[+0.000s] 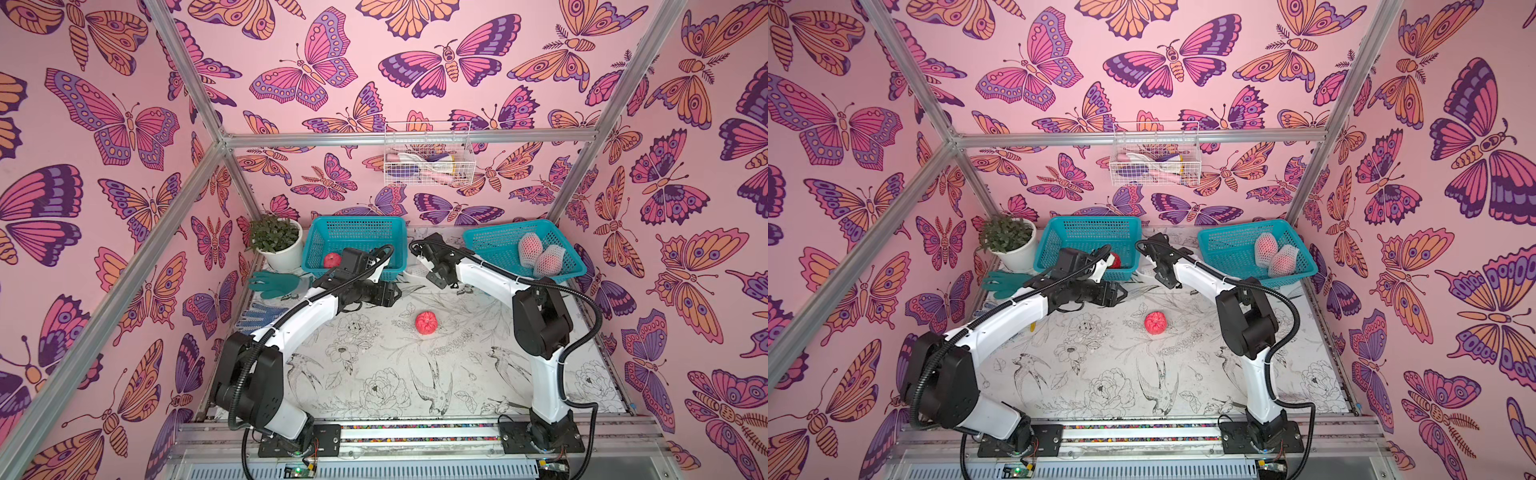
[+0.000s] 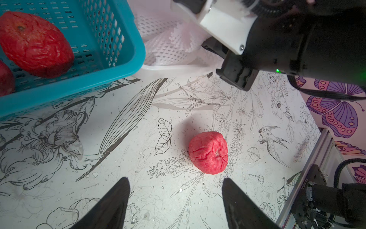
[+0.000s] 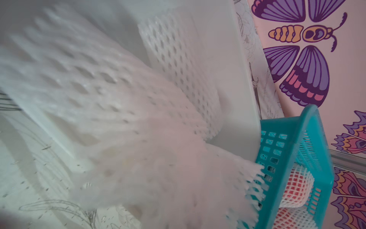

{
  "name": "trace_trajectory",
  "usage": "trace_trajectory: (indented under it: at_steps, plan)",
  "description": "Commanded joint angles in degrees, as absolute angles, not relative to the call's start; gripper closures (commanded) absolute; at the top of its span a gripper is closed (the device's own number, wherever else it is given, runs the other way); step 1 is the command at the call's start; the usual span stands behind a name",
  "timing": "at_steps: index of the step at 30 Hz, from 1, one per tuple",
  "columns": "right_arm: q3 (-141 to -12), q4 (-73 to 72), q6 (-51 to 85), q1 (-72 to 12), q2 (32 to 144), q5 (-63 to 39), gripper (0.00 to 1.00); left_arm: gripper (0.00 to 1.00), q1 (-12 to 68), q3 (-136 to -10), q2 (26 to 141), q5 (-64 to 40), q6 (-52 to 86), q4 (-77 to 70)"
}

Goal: Remove foam nets from apples
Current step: Place the foam net into the storage box, then adjust the storage box at the center of the board.

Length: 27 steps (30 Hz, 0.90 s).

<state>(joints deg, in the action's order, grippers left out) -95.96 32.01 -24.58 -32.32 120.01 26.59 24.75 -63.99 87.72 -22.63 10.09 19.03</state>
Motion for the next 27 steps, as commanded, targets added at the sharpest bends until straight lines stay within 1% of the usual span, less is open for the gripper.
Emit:
trace_trajectory:
  at_steps: [1, 5, 10, 18, 27]
  plan:
    - [-98.09, 30.58, -27.2, -31.9, 120.2, 29.41, 1.0, 0.24, 24.33, -63.61, 86.66, -22.11, 9.01, 20.65]
    - [-97.33, 28.41, -29.09, -31.99, 118.6, 30.16, 1.0, 0.24, 24.32, -64.05, 86.85, -22.08, 9.01, 20.85]
    - [-96.68, 25.78, -34.19, -31.83, 119.67, 31.65, 1.0, 0.24, 24.35, -64.29, 87.37, -22.47, 9.18, 20.83]
    - [-97.4, 25.58, -33.65, -31.83, 122.52, 29.4, 1.0, 0.24, 24.34, -63.4, 86.92, -22.15, 9.22, 20.83]
    - [-93.87, 23.19, -34.24, -31.56, 122.9, 28.14, 0.99, 0.24, 24.35, -63.31, 86.9, -22.61, 9.33, 20.83]
